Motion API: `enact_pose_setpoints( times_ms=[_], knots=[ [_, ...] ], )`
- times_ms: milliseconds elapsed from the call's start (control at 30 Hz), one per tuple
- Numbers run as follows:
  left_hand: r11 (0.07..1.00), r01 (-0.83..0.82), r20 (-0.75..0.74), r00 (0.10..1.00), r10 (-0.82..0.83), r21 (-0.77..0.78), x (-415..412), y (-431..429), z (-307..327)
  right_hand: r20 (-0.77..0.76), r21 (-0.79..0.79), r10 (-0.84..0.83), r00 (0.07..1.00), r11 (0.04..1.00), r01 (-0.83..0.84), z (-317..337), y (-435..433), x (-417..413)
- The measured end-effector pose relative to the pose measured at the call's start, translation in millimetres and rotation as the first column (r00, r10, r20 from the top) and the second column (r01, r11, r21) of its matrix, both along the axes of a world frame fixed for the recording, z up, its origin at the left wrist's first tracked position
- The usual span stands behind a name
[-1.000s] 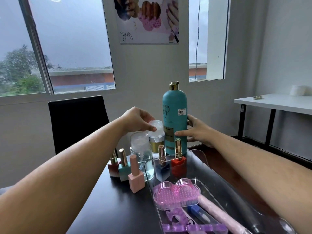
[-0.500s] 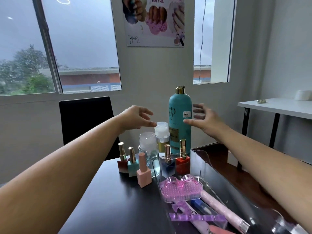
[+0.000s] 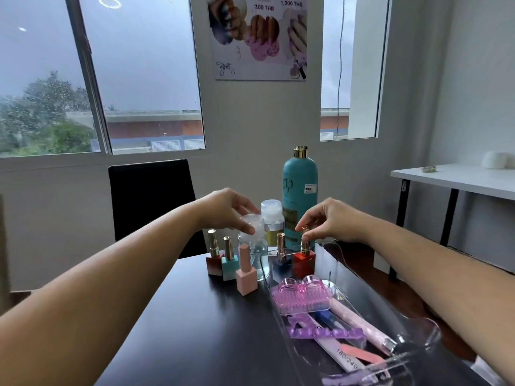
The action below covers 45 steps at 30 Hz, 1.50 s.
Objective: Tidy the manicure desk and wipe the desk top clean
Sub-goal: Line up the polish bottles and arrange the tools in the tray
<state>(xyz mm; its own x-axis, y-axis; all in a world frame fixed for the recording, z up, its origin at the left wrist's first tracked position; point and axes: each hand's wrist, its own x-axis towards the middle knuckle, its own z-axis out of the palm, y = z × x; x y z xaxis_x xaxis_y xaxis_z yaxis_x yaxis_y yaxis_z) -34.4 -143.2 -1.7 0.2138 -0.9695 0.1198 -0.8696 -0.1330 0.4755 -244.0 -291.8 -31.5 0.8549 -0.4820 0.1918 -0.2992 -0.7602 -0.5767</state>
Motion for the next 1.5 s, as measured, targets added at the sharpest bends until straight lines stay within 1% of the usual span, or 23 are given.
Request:
enact_pose_setpoints(
  times_ms=[133,433,633,867,1233,1500],
  knots=[
    [0.998,-0.023,0.013,1.000,0.023,-0.055,5.6,-5.1,-3.5,0.045,-0.008,-0.029,0.999,1.000,0.030,-2.2,-5.5,-0.3],
    [0.992,-0.089,-0.032,0.996,0.086,-0.092,23.6,-27.0,-5.9,0.095,-0.028,-0.139,0.986,0.989,0.142,-1.9,-35.8,2.9],
    [0.984,-0.128,-0.026,0.992,0.126,-0.124,28.1,-36.6,-9.0,0.115,-0.110,-0.180,0.977,0.975,0.192,-8.2,-42.9,7.2],
    [0.973,-0.166,-0.052,0.986,0.160,-0.159,31.4,-39.3,-13.0,0.169,-0.040,-0.191,0.967,0.979,0.200,-12.1,-45.5,3.7],
    [0.966,-0.185,-0.112,0.980,0.166,-0.183,32.5,-39.8,-17.1,0.210,-0.055,-0.219,0.953,0.970,0.235,-15.8,-49.6,6.5],
    [0.963,-0.184,-0.125,0.979,0.162,-0.197,32.0,-38.8,-18.1,0.247,-0.012,-0.211,0.946,0.975,0.221,-20.0,-47.5,7.5]
  ],
)
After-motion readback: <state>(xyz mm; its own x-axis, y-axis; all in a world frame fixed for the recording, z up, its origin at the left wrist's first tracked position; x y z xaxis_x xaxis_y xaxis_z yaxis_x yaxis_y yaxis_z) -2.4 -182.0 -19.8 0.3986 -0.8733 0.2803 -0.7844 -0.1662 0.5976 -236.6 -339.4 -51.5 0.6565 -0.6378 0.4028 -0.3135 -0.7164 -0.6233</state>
